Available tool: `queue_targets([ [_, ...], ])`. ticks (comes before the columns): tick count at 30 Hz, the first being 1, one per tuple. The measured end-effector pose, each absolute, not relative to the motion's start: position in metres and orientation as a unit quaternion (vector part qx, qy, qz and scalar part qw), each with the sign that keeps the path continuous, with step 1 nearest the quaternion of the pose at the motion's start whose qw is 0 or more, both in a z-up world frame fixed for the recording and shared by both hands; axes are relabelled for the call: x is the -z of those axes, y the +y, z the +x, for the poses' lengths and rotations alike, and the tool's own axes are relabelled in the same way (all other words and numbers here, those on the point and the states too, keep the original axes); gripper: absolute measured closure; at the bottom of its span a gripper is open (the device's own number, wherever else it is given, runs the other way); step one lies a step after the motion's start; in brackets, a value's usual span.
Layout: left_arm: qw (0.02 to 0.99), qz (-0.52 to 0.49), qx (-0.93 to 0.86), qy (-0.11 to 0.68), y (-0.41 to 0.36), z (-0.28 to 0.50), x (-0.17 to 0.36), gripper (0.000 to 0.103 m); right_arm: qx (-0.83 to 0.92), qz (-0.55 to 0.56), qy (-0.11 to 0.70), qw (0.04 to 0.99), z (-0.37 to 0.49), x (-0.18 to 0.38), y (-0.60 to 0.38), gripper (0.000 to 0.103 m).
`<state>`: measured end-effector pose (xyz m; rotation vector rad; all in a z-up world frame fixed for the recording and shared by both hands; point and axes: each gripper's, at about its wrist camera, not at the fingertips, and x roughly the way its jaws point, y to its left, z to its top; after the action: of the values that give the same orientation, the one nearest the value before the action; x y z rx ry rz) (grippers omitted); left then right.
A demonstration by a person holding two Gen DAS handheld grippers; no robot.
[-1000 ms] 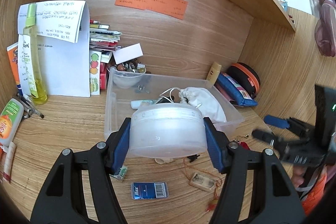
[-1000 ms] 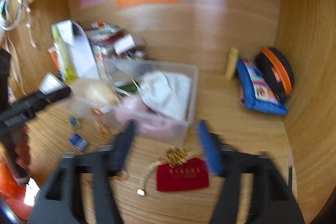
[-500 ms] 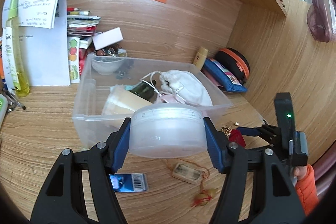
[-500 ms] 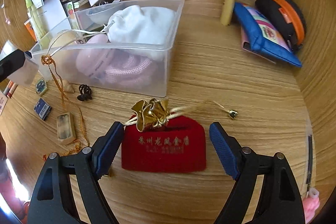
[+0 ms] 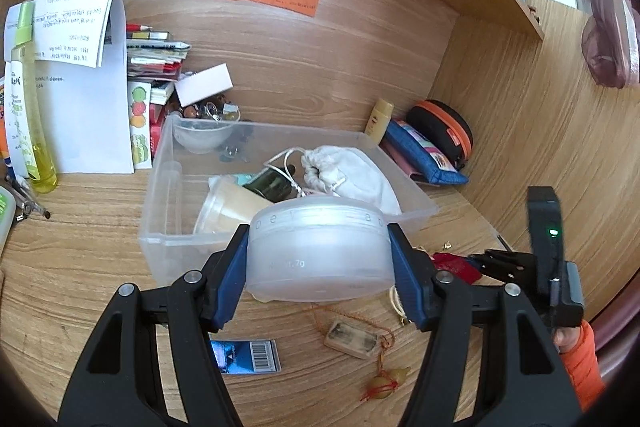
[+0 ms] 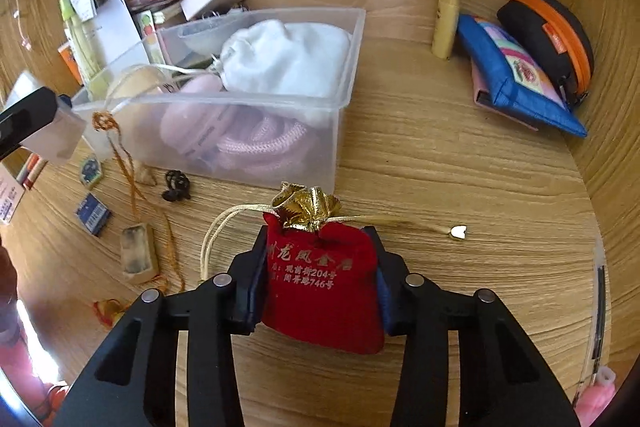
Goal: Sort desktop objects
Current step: 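Lift the white container with left tool while right tool lifts the red pouch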
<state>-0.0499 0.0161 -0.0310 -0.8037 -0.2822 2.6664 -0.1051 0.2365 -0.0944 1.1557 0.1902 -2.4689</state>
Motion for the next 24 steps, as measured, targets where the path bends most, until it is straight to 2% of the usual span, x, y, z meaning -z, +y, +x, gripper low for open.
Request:
queue_targets([
  [14,0.151,-0.252,-0.95,-0.106,-0.011,-0.076,0.004,0.038,0.924,0.288,0.05,0.247,-0.088,-0.004,0.228,0.064],
  [24,0.129,-0.25,-0.954,-0.106,-0.028,-0.111,-0.011,0.038,0.92,0.265,0.061,0.282,-0.131,-0.024,0.178,0.064],
])
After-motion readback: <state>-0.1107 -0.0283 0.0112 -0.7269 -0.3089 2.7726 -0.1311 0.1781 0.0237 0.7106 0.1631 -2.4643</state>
